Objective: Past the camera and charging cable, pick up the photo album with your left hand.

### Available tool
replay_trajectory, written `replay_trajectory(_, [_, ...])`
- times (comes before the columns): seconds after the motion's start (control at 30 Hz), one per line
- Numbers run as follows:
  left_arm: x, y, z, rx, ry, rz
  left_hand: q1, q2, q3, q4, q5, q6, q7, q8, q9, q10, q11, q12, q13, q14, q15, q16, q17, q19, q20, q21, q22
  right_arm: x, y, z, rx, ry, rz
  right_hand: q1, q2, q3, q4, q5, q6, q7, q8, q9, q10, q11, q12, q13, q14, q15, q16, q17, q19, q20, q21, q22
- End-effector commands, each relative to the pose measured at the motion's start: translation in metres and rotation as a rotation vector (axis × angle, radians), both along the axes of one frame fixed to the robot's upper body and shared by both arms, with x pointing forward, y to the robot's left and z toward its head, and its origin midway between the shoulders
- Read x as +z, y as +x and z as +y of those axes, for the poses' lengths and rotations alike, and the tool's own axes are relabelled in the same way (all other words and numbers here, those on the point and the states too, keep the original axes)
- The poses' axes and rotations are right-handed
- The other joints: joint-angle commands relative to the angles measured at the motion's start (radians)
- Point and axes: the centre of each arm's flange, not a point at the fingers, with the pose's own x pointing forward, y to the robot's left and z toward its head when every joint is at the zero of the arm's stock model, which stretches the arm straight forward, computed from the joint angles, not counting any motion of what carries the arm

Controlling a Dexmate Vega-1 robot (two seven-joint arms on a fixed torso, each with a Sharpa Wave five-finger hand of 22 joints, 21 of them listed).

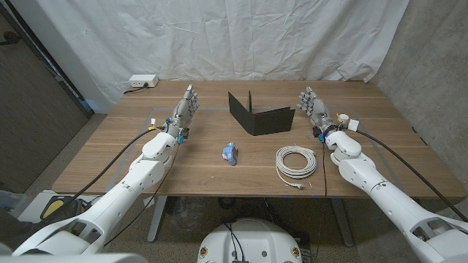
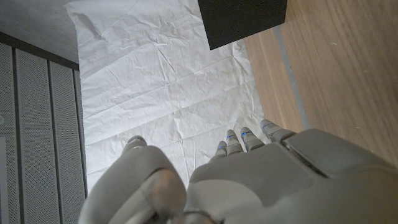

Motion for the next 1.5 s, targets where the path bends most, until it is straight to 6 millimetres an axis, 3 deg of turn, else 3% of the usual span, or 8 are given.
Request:
replay_trajectory(0.03, [0.002,-0.004,0.001,-0.011,-0.010,-0.007,0.013,0.004,0.001,0.005,0.005,-0.010,0.000,0.008,0.004,-0.006,-0.001,0.005,0.004,-0.007,-0.015,0.008,0.001,-0.006,-0.110,0.005,0.003,-0.002,-0.001,0.002,0.019,0.019,0.006,0.009,0.000,0.006,0.002,0.007,0.010,-0.002,0.006,0.003,0.008,0.001,0.004,0.005,0.006,-0.001,0.007,0.005,0.006,-0.068,0.004,0.003])
replay_trajectory(0.8, [0.029,-0.018,-0.002,-0.032,0.056,-0.107,0.035,0.024,0.007,-0.006,0.012,0.016,-0.006,0.018,0.004,0.015,-0.004,0.014,0.003,0.003,-0.020,0.012,0.000,-0.004,-0.103,0.010,0.003,-0.009,-0.013,0.001,-0.004,0.030,0.006,0.006,0.002,0.004,0.001,0.008,0.014,0.001,0.006,0.003,0.013,0.002,0.002,0.006,0.010,0.006,0.007,0.006,0.009,-0.063,-0.010,0.004])
replay_trajectory(1.0, [0.045,-0.021,-0.007,-0.048,0.076,-0.157,0.042,0.029,0.009,-0.009,0.014,0.026,-0.005,0.020,0.004,0.021,-0.001,0.016,0.003,0.005,-0.020,0.013,0.000,-0.004,-0.102,0.011,0.003,0.010,-0.017,-0.002,-0.005,-0.031,0.021,0.005,0.003,0.003,0.001,0.008,0.014,0.001,0.006,0.002,0.016,0.003,0.002,0.006,0.012,0.006,0.007,0.007,0.010,-0.061,-0.013,0.004])
replay_trajectory(1.2, [0.056,-0.020,-0.018,-0.091,0.112,-0.162,0.047,0.032,0.010,-0.012,0.015,0.026,-0.006,0.020,0.003,0.023,-0.004,0.017,0.003,0.008,-0.020,0.013,0.000,-0.007,-0.098,0.010,0.003,0.036,-0.034,-0.004,-0.019,-0.099,0.017,0.004,0.004,0.002,0.001,0.007,0.014,0.001,0.006,0.002,0.017,0.004,0.001,0.006,0.013,0.007,0.007,0.007,0.011,-0.060,-0.018,0.004])
replay_trajectory(1.4, [0.051,-0.012,-0.025,-0.120,0.101,-0.142,0.055,0.036,0.011,-0.016,0.016,0.031,-0.011,0.021,0.003,0.031,-0.010,0.019,0.004,0.015,-0.026,0.015,0.000,-0.006,-0.099,0.011,0.003,0.045,-0.040,-0.012,0.016,-0.104,-0.004,0.004,0.004,0.001,0.000,0.007,0.017,0.001,0.006,0.002,0.019,0.005,0.001,0.007,0.014,0.009,0.007,0.007,0.013,-0.059,-0.022,0.004])
replay_trajectory(1.5, [0.047,-0.012,-0.026,-0.054,0.136,-0.128,0.057,0.037,0.011,-0.017,0.016,0.033,-0.012,0.021,0.003,0.033,-0.011,0.019,0.004,0.017,-0.026,0.016,0.000,-0.005,-0.099,0.012,0.003,0.050,-0.040,-0.018,0.018,-0.125,-0.003,0.003,0.004,0.001,0.000,0.007,0.017,0.001,0.006,0.002,0.021,0.006,0.001,0.007,0.015,0.010,0.007,0.007,0.013,-0.058,-0.024,0.004])
